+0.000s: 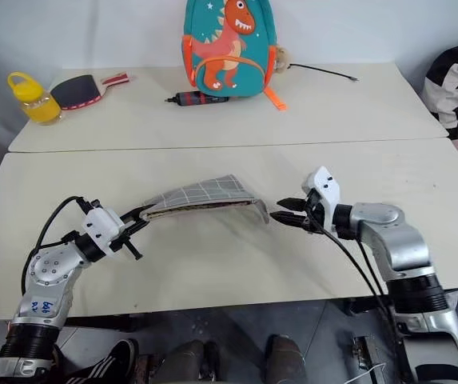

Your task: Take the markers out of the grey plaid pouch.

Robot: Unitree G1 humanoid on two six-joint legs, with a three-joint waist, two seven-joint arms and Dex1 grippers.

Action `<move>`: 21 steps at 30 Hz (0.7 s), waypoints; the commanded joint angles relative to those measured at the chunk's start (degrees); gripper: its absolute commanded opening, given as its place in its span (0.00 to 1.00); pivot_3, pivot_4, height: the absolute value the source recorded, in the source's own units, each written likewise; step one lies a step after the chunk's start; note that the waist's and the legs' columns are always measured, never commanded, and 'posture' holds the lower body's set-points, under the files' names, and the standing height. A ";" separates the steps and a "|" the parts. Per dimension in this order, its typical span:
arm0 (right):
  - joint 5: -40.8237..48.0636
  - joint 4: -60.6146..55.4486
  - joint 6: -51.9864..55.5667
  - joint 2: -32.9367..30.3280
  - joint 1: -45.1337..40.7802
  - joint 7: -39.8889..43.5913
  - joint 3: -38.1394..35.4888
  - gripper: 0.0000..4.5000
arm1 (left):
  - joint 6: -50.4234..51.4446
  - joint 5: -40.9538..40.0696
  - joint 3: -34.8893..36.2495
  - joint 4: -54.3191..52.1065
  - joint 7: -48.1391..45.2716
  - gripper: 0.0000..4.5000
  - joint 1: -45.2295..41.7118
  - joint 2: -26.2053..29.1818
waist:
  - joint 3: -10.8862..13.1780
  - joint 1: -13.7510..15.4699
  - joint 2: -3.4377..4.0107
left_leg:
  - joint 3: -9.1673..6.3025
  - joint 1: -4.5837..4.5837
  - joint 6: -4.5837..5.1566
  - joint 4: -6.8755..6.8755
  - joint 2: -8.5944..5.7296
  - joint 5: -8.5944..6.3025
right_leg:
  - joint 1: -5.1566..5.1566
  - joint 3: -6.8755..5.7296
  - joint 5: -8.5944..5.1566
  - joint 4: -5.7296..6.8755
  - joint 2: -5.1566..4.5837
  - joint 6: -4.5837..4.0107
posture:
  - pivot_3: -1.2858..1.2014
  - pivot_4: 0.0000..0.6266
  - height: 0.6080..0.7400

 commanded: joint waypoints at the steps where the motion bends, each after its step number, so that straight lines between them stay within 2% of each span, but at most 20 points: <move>1: 0.27 -5.75 -2.86 3.68 -2.78 -2.72 0.08 0.43 | 0.55 -0.88 0.59 -1.65 0.51 0.00 -0.68 -0.96 | 0.00 -0.19 0.00 | 0.01 0.02 -0.02 -0.01 0.04 0.00 | 0.00 0.00 0.00 0.02 0.02 0.00 | 0.52 0.24 1.00; 3: -0.97 -6.72 -4.58 6.66 -2.93 -4.59 1.46 0.43 | 1.21 -0.75 0.20 -2.13 0.31 0.00 -1.12 -1.42 | 0.00 -0.04 0.00 | 0.00 0.02 -0.06 -0.01 0.08 0.01 | 0.00 -0.02 0.00 0.04 0.07 0.00 | 0.52 0.24 1.00; 4: -1.96 -7.06 -6.15 8.32 -2.50 -5.16 2.80 0.39 | 1.42 -0.66 -0.09 -2.30 0.13 0.00 -1.40 -1.67 | 0.00 0.01 0.00 | -0.01 0.02 -0.06 -0.01 0.07 0.00 | -0.01 -0.03 0.00 0.06 0.07 0.00 | 0.52 0.24 1.00; 6: -5.11 -7.27 -9.35 10.53 -1.42 -6.13 6.21 0.28 | 1.42 -0.05 -0.50 -2.26 0.23 0.00 -1.97 -2.21 | -0.01 0.18 -0.02 | 0.00 0.00 -0.05 -0.01 0.03 0.00 | -0.01 -0.02 0.00 0.05 0.06 0.00 | 0.52 0.24 1.00; 9: -9.77 -6.32 -13.98 13.29 -0.49 -7.95 10.48 0.05 | 1.03 1.33 -1.24 -2.18 0.99 0.00 -2.72 -3.08 | -0.01 0.29 -0.02 | -0.05 -0.02 -0.03 -0.01 -0.06 -0.02 | -0.01 -0.03 0.00 0.05 0.01 0.00 | 0.52 0.24 1.00; 10: -11.26 -5.68 -15.33 13.87 -0.54 -8.61 11.39 0.00 | 0.98 1.64 -1.48 -2.31 1.01 0.00 -2.75 -3.21 | -0.01 0.26 -0.02 | -0.04 -0.03 -0.02 -0.01 -0.06 -0.02 | -0.01 -0.03 0.00 0.05 0.01 0.01 | 0.52 0.24 1.00; 14: -16.86 -1.91 -19.76 14.43 -0.41 -10.69 13.59 0.00 | 1.55 1.38 -1.48 -2.88 1.10 0.00 -2.56 -3.67 | -0.02 0.05 -0.03 | -0.03 -0.02 -0.03 0.00 -0.05 -0.01 | -0.01 -0.05 0.01 0.05 0.02 0.01 | 0.52 0.24 1.00; 21: -19.96 2.25 -22.46 14.49 -0.70 -12.11 12.51 0.00 | 1.17 1.89 -1.62 -3.35 0.77 0.00 -1.69 -3.56 | -0.02 0.00 -0.03 | -0.02 -0.01 -0.03 0.00 -0.04 -0.01 | 0.00 -0.05 0.00 0.07 0.02 0.01 | 0.52 0.24 1.00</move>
